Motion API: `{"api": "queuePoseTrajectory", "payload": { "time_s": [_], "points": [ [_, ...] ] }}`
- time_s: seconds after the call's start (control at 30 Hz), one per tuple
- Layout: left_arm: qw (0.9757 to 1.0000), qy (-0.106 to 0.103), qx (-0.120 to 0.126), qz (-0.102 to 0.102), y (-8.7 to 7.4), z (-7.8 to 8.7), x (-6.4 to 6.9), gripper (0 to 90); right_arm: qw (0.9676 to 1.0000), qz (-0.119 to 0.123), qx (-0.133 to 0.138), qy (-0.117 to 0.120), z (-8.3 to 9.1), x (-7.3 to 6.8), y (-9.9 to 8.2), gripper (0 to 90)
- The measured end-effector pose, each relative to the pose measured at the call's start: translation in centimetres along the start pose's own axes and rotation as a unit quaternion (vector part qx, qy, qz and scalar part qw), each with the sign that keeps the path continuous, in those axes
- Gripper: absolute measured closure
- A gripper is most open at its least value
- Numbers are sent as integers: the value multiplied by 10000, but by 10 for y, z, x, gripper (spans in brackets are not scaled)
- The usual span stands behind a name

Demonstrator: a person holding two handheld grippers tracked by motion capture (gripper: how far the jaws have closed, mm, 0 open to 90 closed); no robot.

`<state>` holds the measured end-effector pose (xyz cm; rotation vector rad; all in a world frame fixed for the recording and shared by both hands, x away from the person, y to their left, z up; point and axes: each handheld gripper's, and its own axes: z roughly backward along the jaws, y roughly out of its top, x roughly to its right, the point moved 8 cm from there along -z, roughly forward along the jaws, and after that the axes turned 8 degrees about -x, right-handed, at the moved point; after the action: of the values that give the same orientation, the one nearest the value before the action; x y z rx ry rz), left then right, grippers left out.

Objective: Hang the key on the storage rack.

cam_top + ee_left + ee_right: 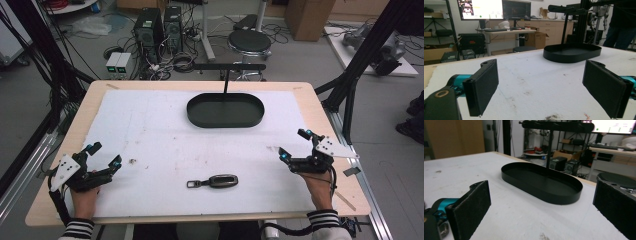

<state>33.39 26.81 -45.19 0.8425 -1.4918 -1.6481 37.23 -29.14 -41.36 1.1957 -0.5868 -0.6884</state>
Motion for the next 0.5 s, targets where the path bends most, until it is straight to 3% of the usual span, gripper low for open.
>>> {"api": "queuePoseTrajectory", "payload": {
  "time_s": [0.1, 0.23, 0.33, 0.4, 0.5],
  "points": [
    [10000, -2, -1, 10, 0, 0, 0, 139, 9997, 197, -124, 112, -4, -3, 14, 4],
    [10000, -3, -1, 12, 0, 0, 0, 139, 9967, 534, -392, 468, -14, -14, 33, 4],
    [10000, -2, 1, 16, 0, 0, 0, 139, 9923, 724, -593, 813, -22, -26, 43, 4],
    [10000, 1, -2, 8, 0, 0, 0, 139, 9876, 861, -751, 1074, -28, -36, 49, 4],
    [10000, 1, 0, 17, 0, 0, 0, 139, 9825, 1023, -882, 1282, -34, -45, 54, 4]
  ]
}}
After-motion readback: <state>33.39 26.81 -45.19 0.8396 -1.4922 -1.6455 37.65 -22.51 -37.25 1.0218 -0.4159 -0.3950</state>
